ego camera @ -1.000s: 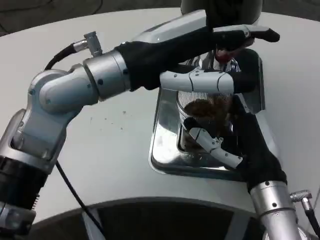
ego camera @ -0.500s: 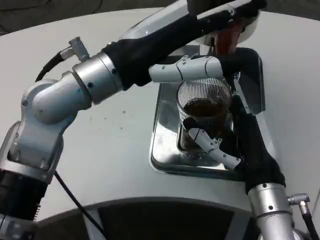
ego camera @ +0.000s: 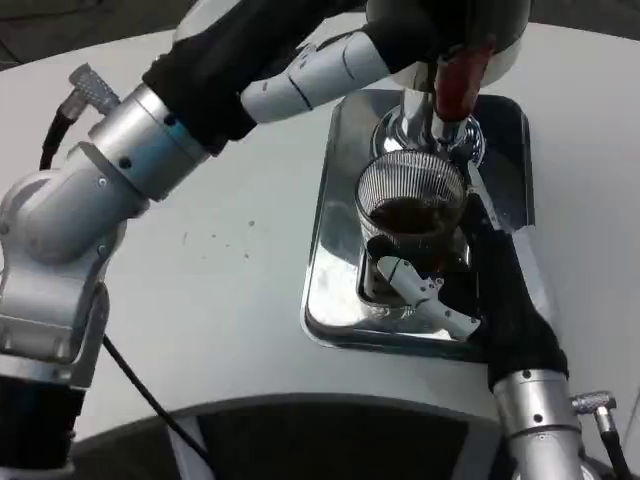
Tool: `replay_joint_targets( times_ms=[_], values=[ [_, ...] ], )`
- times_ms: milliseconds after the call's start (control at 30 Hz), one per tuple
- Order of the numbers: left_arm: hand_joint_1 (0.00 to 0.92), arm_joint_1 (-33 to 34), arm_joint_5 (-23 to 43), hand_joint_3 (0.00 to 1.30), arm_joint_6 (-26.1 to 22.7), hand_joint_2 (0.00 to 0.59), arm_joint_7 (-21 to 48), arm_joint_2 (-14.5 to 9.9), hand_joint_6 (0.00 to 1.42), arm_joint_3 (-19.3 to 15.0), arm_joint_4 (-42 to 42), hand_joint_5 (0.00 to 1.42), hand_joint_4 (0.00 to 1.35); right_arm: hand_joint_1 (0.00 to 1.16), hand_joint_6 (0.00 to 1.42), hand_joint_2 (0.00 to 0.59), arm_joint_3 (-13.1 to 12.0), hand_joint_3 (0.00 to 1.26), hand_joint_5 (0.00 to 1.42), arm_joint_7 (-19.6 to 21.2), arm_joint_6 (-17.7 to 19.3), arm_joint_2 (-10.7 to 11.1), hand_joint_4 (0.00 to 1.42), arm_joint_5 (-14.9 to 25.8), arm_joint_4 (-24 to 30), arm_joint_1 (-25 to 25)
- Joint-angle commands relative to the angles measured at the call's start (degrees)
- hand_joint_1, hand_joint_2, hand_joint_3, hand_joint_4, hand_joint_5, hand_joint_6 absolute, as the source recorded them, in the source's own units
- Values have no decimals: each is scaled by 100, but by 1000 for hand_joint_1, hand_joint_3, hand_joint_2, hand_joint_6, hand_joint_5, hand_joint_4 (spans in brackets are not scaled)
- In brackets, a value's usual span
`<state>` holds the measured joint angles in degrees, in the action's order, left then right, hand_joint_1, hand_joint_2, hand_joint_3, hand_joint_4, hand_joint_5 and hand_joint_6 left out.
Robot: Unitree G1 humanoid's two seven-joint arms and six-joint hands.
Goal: Grasp the cup under the faucet to collect the drink, then remove the cup.
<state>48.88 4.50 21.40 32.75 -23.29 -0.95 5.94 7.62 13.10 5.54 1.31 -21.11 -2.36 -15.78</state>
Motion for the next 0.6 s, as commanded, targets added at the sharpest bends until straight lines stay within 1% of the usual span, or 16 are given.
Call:
replay_joint_targets(
  times_ms=[33,200,367,500,600],
  values=[
    [0,-298,151,205,-180,125,-118,-103,262,-195,-420,268,197,616,0,238,53,57,207,94,-64,-93,175,-59,-99,66],
    [0,-495,210,224,-353,131,-132,-165,272,-312,-687,282,234,625,19,243,102,91,243,211,-94,-151,217,-118,-168,41],
    [0,-784,255,229,-507,132,-125,-256,274,-373,-888,285,239,626,48,243,141,132,293,455,-115,-280,270,-234,-273,16],
    [0,-1063,290,235,-643,134,-149,-299,275,-433,-1097,287,241,634,91,248,165,171,349,634,-72,-376,311,-292,-358,6],
    [0,-1308,337,238,-761,136,-167,-321,276,-493,-1279,288,244,647,146,240,189,208,400,799,-22,-445,370,-342,-426,6]
  ],
)
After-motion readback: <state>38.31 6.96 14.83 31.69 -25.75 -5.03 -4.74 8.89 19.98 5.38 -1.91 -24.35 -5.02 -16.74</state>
